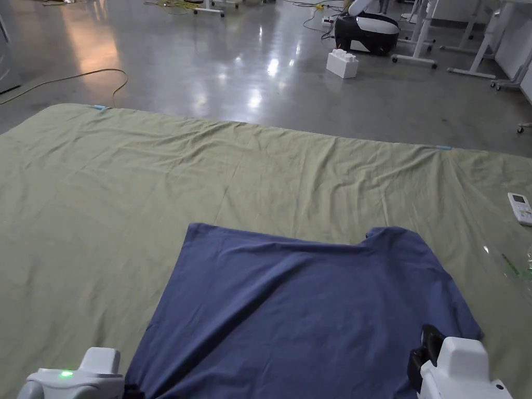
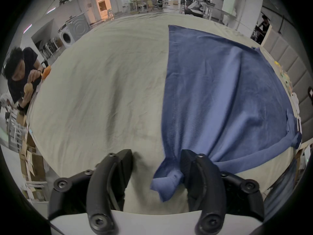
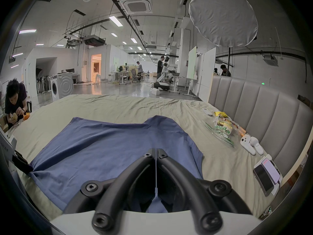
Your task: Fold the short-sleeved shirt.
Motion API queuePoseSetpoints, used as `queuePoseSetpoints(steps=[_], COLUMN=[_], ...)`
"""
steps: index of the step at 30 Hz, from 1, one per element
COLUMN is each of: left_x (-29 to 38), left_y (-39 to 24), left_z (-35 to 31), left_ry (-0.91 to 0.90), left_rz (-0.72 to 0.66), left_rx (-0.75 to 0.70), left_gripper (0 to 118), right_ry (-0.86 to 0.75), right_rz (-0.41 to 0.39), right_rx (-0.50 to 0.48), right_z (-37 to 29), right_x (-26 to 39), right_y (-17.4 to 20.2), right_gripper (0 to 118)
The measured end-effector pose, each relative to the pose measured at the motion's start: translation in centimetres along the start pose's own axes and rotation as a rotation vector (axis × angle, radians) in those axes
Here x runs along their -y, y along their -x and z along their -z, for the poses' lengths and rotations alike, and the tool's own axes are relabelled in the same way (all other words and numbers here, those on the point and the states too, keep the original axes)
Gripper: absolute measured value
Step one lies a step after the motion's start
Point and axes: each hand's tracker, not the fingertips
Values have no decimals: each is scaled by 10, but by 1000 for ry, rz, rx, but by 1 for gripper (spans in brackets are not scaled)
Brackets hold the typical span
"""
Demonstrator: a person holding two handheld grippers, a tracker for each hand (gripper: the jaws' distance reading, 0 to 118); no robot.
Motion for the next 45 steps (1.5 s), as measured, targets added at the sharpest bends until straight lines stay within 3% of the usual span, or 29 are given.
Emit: queuePoseSetpoints(steps=[4, 7, 13, 18, 23, 28, 30, 35, 38, 41, 42, 44, 45], left_x=[0, 2, 1, 1, -2, 1, 2, 4, 4, 5, 5, 6, 6], left_y=[-19, -23, 6, 20, 12, 8, 8, 9, 8, 8, 7, 7, 8], left_z=[-2, 0, -13, -23, -30, -24, -23, -21, -20, -17, -16, -14, -13], left_ry=[1, -7, -43, -89, -104, -96, -94, -87, -84, -81, -79, -77, -76], left_rz=[81, 102, 7, -56, -30, -21, -19, -28, -22, -21, -20, -17, -19], left_rx=[-2, -7, 100, 97, 86, 76, 74, 81, 80, 79, 79, 79, 80], left_gripper=[22, 11, 7, 7, 7, 7, 7, 7, 7, 7, 7, 7, 7], right_ry=[18, 29, 43, 164, 251, 426, 507, 654, 649, 642, 647, 674, 677], right_rz=[13, 17, -16, 72, 40, 101, 86, 92, 89, 79, 73, -16, -45], right_rx=[-6, -12, 13, 83, 127, 156, 164, 99, 102, 40, 15, 30, 25], right_z=[0, -1, -13, -19, -30, -34, -33, -21, -14, -6, -3, 3, 5], right_x=[5, 9, 11, 16, 37, 69, 82, 114, 116, 110, 109, 108, 106], right_y=[2, 2, -18, -56, -83, -103, -106, -107, -105, -101, -99, -91, -89], right_gripper=[2, 2, 2, 2, 4, 64, 72, 72, 65, 30, 22, 9, 8])
